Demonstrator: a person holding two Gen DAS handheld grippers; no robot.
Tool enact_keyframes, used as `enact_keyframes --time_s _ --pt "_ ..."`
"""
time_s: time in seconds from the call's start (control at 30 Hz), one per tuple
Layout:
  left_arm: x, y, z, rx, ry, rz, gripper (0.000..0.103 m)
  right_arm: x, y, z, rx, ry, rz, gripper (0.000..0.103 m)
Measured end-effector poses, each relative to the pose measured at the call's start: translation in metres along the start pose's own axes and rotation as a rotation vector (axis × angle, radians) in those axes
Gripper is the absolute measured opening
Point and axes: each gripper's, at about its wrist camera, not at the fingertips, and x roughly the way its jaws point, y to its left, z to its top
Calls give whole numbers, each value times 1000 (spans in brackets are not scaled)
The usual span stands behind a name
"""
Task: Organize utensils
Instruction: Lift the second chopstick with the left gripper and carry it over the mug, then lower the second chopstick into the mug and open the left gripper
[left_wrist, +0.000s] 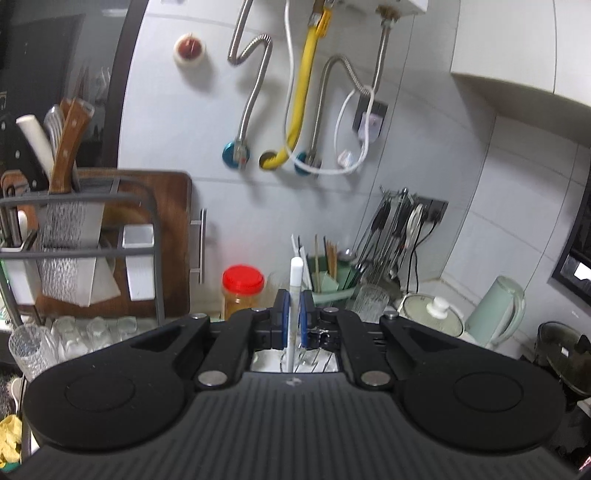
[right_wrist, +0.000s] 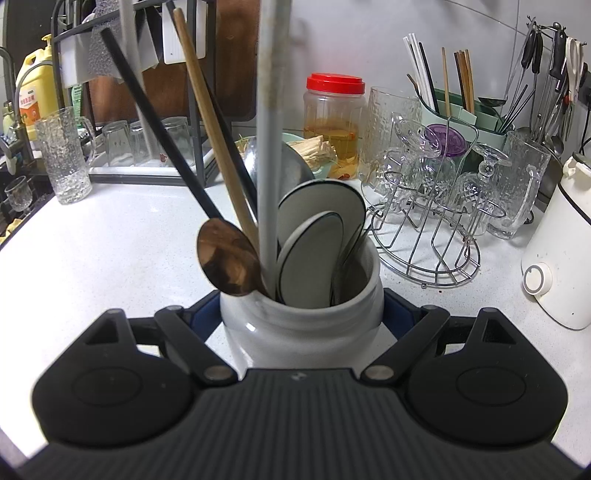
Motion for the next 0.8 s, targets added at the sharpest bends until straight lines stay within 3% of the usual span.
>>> enact_keyframes --time_s 0.27,0.8 --pt "8 -14 6 25 -35 -15 7 0 0 0 1 -2 1 91" --pt "54 -16 -26 -10 19 -26 7 0 0 -2 4 -15 1 91"
